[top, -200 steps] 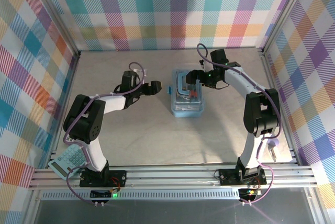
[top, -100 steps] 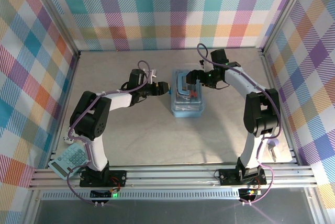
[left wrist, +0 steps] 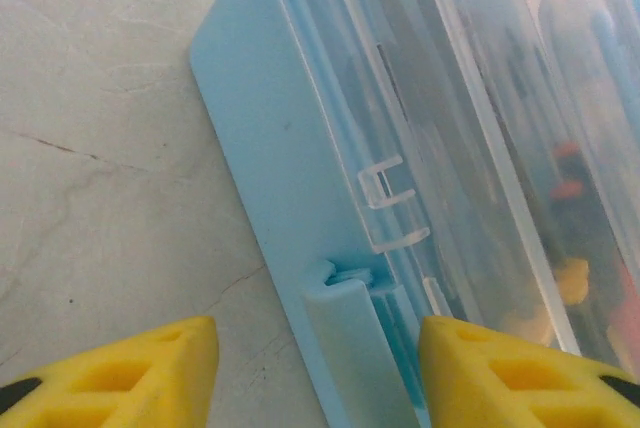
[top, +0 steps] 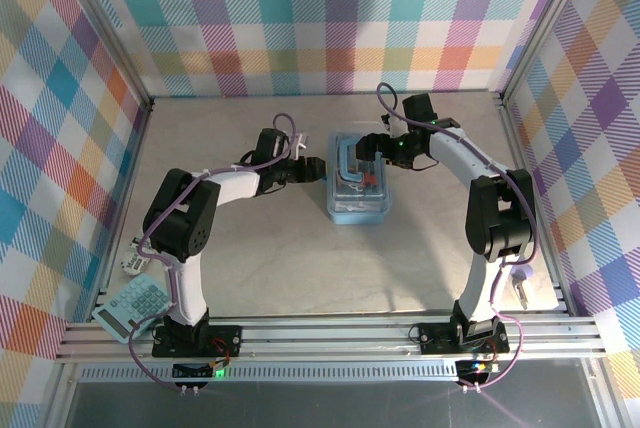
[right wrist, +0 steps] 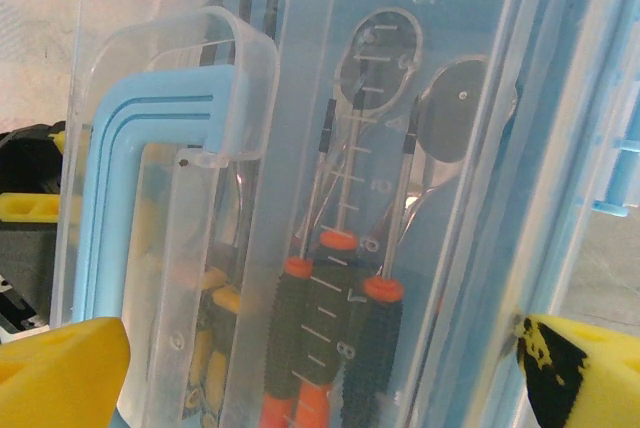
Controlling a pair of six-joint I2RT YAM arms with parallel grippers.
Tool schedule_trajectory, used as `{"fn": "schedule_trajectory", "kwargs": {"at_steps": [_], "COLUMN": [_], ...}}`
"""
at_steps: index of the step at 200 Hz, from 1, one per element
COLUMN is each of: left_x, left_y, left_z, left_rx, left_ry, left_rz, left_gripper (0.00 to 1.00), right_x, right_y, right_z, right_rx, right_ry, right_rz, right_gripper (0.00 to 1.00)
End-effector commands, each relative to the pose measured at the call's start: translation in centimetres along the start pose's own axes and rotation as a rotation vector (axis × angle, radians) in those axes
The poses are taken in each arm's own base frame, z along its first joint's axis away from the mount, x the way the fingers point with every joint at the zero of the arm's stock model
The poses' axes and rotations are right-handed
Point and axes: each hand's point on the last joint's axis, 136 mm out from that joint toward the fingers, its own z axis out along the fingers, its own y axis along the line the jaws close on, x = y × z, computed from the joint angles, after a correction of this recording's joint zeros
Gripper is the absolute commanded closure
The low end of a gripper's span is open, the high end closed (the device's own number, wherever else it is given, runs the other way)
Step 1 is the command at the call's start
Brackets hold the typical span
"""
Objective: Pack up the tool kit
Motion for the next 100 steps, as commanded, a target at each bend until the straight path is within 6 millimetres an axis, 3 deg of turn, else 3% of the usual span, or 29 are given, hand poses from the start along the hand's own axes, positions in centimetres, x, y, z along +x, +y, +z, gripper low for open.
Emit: {"fn": "schedule_trajectory", "kwargs": {"at_steps": [1,100], "left_x": [0.43,-0.02], "left_y": [0.48,0.2], "left_z": [0.38,0.1], "left_rx": [-0.033,-0.038], "left_ry": [0.032,0.047], "left_rz": [0.011,0.007], "left_gripper": [0.5,0.73], "right_x": [0.47,0.47], "right_y": [0.11,0.05], "right_z": [0.5,0.54], "right_rx": [-0.031,-0.028], "right_ry": [0.021,0.02], "right_rz": [-0.008,-0.009], "right_gripper": [0.01,0.01]}}
